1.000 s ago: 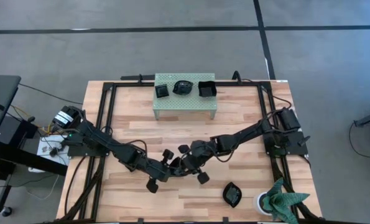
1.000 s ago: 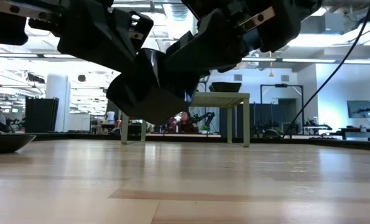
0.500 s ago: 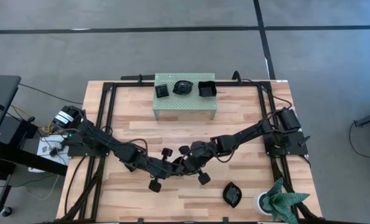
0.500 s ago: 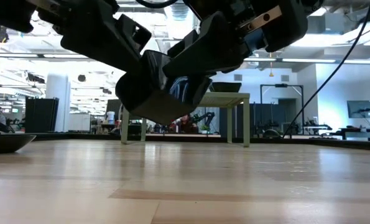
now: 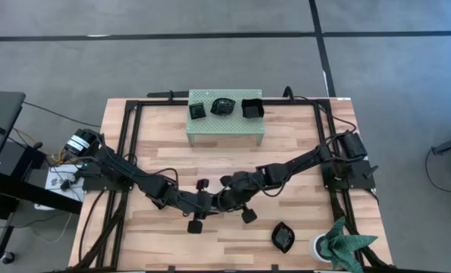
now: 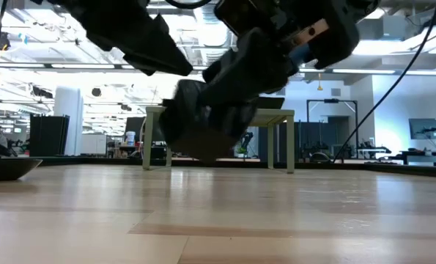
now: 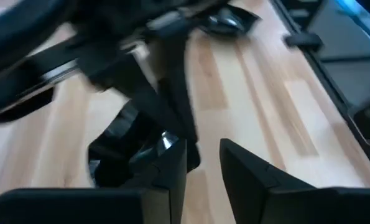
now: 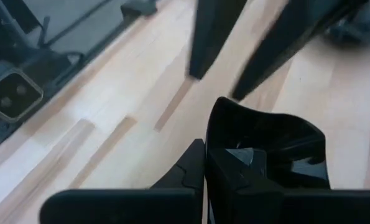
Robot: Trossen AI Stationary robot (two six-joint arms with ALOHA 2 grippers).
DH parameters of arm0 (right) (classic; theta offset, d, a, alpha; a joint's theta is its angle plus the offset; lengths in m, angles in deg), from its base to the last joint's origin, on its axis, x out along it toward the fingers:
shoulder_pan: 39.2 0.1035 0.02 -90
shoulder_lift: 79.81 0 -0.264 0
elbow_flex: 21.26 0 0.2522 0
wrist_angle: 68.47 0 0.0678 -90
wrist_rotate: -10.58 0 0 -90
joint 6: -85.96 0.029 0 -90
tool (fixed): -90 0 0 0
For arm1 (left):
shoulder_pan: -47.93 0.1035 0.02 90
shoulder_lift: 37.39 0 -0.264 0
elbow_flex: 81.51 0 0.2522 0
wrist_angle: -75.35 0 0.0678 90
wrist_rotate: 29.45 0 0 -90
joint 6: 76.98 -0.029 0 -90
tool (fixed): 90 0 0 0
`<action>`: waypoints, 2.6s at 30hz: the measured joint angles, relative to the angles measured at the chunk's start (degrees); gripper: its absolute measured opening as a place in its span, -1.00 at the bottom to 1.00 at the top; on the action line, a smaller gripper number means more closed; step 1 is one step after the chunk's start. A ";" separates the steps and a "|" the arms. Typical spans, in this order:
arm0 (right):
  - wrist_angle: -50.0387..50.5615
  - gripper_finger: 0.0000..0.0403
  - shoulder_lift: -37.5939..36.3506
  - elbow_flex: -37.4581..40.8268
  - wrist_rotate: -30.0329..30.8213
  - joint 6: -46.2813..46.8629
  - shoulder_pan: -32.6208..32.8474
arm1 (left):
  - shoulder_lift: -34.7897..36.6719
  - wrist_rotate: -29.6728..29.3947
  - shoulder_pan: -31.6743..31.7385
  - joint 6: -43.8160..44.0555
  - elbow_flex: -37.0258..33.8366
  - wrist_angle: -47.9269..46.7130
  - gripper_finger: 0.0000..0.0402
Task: Pick & Place Mini shaped plates
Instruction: Stack the black distorted square plate on top of the black distorted square plate on the shelf
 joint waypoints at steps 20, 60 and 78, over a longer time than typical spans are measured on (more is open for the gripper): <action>29.23 -1.00 -27.60 0.01 51.94 -7.91 7.47 | 0.00 -7.58 0.31 3.24 0.00 0.94 -0.53; 32.06 -1.00 -26.73 -1.48 22.84 -33.17 -36.75 | 0.00 -7.57 0.92 3.03 -0.09 1.27 -0.53; 31.72 -0.85 -26.56 -2.02 17.26 -31.69 -38.66 | 0.00 -7.56 3.11 3.03 -0.09 1.47 -0.53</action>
